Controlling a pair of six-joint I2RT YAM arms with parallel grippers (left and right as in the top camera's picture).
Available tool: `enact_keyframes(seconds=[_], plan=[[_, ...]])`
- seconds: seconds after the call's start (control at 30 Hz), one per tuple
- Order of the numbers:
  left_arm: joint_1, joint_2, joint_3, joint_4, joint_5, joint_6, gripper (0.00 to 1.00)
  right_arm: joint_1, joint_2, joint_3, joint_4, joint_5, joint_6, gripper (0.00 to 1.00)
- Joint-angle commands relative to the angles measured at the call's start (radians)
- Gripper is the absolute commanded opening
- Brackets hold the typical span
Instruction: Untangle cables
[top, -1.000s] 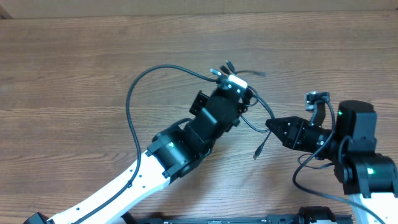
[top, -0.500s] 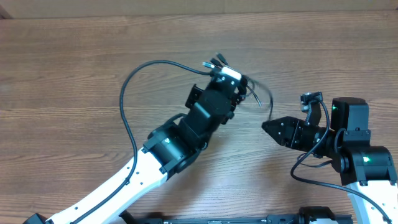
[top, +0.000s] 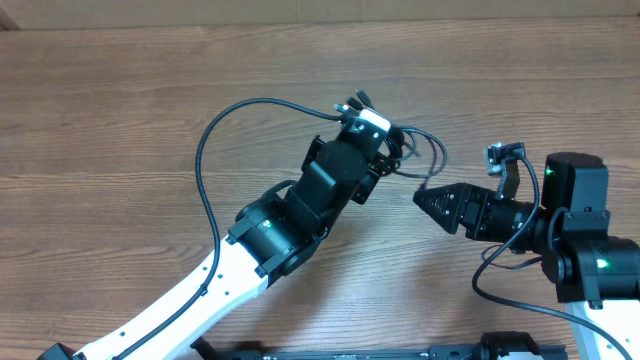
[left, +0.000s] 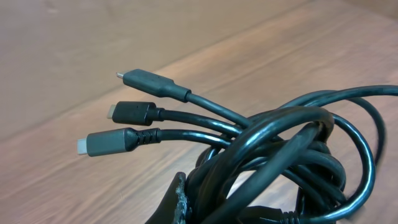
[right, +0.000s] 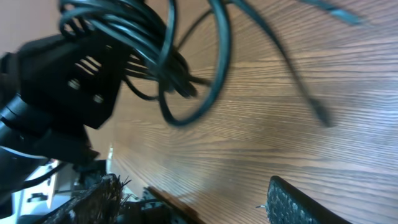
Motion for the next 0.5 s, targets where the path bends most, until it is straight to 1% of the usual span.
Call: enact_keyframes(seconds=[0.0, 0.1, 0.2, 0.3, 0.4, 0.47], plan=[[0.003, -0.017, 0.014, 0.026, 0.179, -0.084, 0.04, -0.003, -0.014, 0.039, 0.014, -0.047, 0.036, 0.72], [0.002, -0.017, 0.014, 0.042, 0.270, -0.130, 0.04, -0.003, -0.014, 0.039, 0.018, -0.047, 0.036, 0.70], [-0.002, -0.017, 0.014, 0.050, 0.329, -0.137, 0.04, -0.003, -0.014, 0.039, 0.028, -0.047, 0.037, 0.68], [-0.017, -0.017, 0.014, 0.048, 0.338, -0.128, 0.04, -0.003, -0.014, 0.039, 0.031, -0.047, 0.037, 0.67], [-0.042, -0.017, 0.014, 0.047, 0.333, -0.070, 0.04, -0.003, -0.014, 0.039, 0.031, -0.047, 0.044, 0.66], [-0.049, -0.017, 0.014, 0.043, 0.317, -0.060, 0.04, -0.003, -0.014, 0.039, 0.031, -0.047, 0.044, 0.66]])
